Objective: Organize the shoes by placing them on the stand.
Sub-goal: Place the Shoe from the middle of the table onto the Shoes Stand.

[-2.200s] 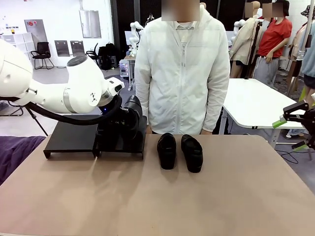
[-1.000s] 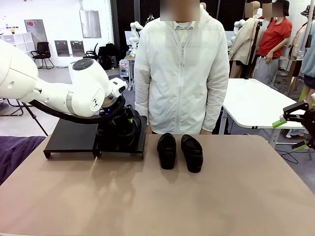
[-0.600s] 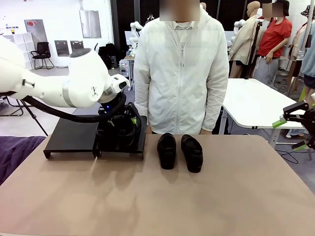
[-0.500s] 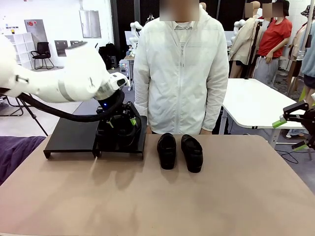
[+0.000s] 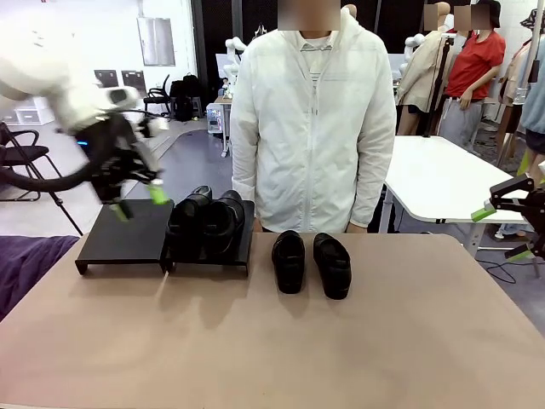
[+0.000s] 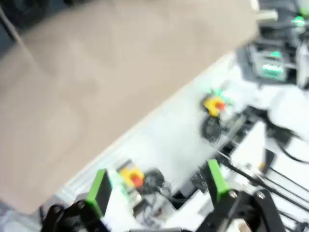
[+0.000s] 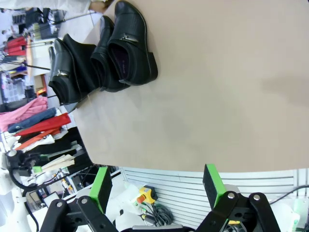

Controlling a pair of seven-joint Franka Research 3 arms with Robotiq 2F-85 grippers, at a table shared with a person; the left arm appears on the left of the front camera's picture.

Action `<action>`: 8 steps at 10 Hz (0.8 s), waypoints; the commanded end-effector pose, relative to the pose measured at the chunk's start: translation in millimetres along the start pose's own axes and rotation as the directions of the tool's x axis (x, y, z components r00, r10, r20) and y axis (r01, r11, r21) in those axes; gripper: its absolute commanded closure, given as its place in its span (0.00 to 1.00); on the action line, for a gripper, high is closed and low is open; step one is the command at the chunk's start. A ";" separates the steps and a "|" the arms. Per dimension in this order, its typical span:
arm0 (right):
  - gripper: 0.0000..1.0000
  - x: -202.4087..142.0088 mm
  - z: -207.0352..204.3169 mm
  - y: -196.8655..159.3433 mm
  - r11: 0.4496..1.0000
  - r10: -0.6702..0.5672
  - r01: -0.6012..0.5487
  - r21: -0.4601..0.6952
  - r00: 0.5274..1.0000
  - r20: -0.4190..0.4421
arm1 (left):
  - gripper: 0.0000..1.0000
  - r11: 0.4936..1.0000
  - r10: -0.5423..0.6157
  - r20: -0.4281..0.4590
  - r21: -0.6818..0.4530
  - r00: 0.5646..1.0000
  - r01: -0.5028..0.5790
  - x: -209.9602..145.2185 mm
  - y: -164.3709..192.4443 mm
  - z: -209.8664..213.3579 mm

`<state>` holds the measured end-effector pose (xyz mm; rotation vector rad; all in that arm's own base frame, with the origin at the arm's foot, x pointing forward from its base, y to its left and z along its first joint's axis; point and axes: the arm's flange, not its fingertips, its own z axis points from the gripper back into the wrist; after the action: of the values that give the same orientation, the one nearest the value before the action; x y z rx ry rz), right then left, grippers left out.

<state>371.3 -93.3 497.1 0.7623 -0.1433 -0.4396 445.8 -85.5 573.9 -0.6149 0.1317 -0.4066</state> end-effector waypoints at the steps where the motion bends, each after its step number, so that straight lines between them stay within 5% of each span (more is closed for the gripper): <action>1: 0.00 1.3 2.4 2.0 1.000 0.009 -0.009 0.000 1.000 -0.010 | 0.00 0.975 0.028 0.096 -0.222 0.995 -0.006 -52.3 70.5 -2.1; 3: 0.00 1.3 2.4 2.0 1.000 0.009 -0.009 0.000 1.000 -0.010 | 0.00 0.938 0.067 0.258 -0.347 0.964 0.027 -112.6 126.5 -55.0; 5: 0.00 1.3 2.4 2.0 1.000 0.009 -0.009 0.000 1.000 -0.010 | 0.00 0.951 0.128 0.262 -0.306 0.957 -0.044 -125.1 148.4 -91.3; 6: 0.00 1.3 2.4 2.0 1.000 0.009 -0.009 0.000 1.000 -0.010 | 0.00 0.941 0.091 0.203 -0.337 0.975 -0.017 -122.8 147.6 -48.8; 8: 0.00 1.3 2.4 2.0 1.000 0.009 -0.009 0.000 1.000 -0.010 | 0.00 0.941 0.091 0.203 -0.337 0.975 -0.017 -122.8 147.6 -48.8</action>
<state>371.3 -93.3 497.3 0.7626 -0.1429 -0.4393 364.5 46.0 435.6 -0.9815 -0.0106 -0.2552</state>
